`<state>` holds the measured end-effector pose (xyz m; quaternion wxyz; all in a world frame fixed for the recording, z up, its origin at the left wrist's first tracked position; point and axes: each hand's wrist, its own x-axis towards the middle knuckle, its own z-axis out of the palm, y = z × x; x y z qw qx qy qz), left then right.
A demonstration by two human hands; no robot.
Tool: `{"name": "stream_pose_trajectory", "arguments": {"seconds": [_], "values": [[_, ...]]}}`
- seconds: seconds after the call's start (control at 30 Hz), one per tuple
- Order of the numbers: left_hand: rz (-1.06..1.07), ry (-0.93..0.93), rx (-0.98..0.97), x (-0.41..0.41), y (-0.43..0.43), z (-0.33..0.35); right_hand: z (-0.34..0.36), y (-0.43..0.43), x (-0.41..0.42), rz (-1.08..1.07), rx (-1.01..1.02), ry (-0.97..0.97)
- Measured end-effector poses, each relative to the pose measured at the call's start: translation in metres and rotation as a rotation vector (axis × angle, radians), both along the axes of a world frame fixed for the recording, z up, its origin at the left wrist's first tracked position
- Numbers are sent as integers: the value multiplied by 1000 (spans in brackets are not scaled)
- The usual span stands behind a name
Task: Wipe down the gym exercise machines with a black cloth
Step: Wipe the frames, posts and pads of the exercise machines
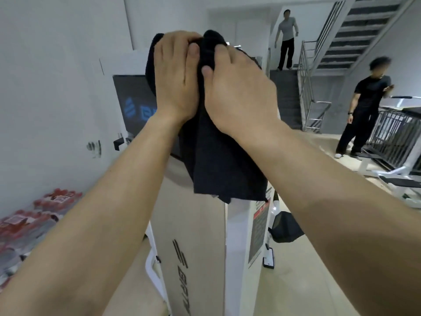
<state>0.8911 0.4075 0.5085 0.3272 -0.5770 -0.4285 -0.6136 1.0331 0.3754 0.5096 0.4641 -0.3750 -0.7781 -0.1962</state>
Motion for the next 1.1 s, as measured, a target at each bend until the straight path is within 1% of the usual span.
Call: {"name": "stream_pose_trajectory", "arguments": {"seconds": [0.03, 0.1, 0.2, 0.33, 0.43, 0.53, 0.6, 0.63, 0.73, 0.83, 0.9, 0.97, 1.03, 1.1], "values": [[2, 12, 7, 2, 0, -2, -7, -3, 1, -42, 60, 13], [17, 99, 44, 1, 0, -7, -23, -6, 5, -69, 154, 42], [21, 207, 59, -15, 3, -8, -21, -5, -1, -160, 220, -17], [-6, 131, 29, -54, 16, 5, 8, -1, -34, -291, 272, -142], [28, 94, 34, -62, 22, 6, 12, 1, -50, -403, 328, -145], [44, 191, 59, -59, 22, 2, 1, 1, -50, -518, 405, -108], [7, 278, 56, -75, 26, 3, 3, 4, -61, -602, 457, -70], [3, 285, 50, -89, 32, 5, 7, 10, -73, -628, 467, -61], [52, 193, 13, -133, 49, 7, 14, 28, -115, -660, 504, -117], [121, 122, 27, -135, 53, 7, 13, 34, -126, -639, 566, -154], [105, 152, 91, -117, 49, 5, 9, 30, -116, -640, 573, -154], [44, 241, 149, -111, 49, 4, 7, 29, -115, -682, 596, -145], [6, 293, 148, -127, 56, 6, 9, 34, -127, -696, 610, -139], [39, 268, 103, -159, 66, 7, 15, 43, -147, -658, 576, -139]]}}
